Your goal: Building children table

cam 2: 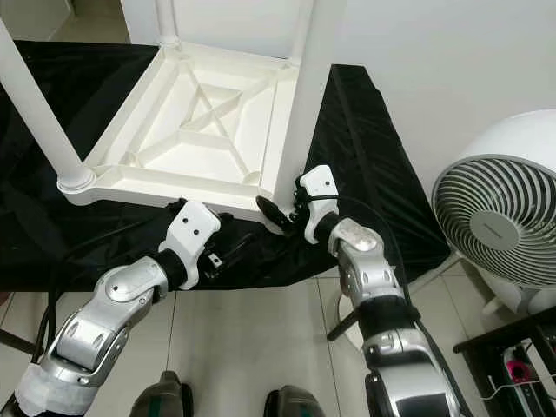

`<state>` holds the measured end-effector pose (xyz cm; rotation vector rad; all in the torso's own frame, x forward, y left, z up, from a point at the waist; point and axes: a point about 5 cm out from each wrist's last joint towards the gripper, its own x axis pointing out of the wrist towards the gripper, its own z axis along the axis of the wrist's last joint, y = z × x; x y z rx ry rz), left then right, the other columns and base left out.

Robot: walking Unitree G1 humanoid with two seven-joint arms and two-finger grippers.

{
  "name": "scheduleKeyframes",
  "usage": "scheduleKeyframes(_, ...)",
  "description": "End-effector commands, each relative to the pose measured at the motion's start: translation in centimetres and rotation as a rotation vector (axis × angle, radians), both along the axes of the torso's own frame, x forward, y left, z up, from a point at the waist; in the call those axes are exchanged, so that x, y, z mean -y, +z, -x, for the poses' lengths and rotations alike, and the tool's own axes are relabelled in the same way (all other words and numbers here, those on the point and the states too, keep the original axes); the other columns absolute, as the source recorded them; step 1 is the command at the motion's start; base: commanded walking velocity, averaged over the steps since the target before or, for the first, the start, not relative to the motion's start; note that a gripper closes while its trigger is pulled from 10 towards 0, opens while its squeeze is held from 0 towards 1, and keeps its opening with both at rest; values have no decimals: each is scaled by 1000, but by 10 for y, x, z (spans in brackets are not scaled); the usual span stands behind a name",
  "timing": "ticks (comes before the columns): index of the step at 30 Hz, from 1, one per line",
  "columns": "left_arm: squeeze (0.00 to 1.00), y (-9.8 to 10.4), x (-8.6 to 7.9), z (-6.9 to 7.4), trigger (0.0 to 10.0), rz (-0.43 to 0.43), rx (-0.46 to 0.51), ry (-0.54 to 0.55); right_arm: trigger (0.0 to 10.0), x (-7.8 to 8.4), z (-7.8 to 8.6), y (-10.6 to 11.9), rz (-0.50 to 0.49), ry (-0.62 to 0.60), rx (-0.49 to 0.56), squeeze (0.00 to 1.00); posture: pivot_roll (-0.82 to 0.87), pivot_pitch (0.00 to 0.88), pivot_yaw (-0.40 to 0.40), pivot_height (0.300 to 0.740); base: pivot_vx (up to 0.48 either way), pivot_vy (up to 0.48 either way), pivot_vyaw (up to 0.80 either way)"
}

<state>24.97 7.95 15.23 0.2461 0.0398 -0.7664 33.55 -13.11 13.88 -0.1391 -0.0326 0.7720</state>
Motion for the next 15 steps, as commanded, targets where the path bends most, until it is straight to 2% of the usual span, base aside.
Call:
scheduleKeyframes(1,0,4,3,2,10000,-14,-2,-84,0,-3,3,-6,7,61,-25,0,63,32,-58,740,0,0,0)
scheduleKeyframes(3,0,4,2,1,10000,-22,3,-82,0,-3,4,-8,11,97,-32,0,65,35,-58,740,0,0,0)
scheduleKeyframes(12,0,3,2,4,10000,-20,-8,-73,0,-1,5,-10,-6,85,-36,0,65,45,-60,740,0,0,0)
scheduleKeyframes(14,0,3,2,4,10000,-17,-9,-70,10000,2,4,-10,-12,39,-35,0,64,49,-65,740,0,0,0)
scheduleKeyframes(15,0,2,3,4,10000,-17,-9,-70,10000,2,3,-10,-14,26,-34,0,64,49,-65,740,0,0,0)
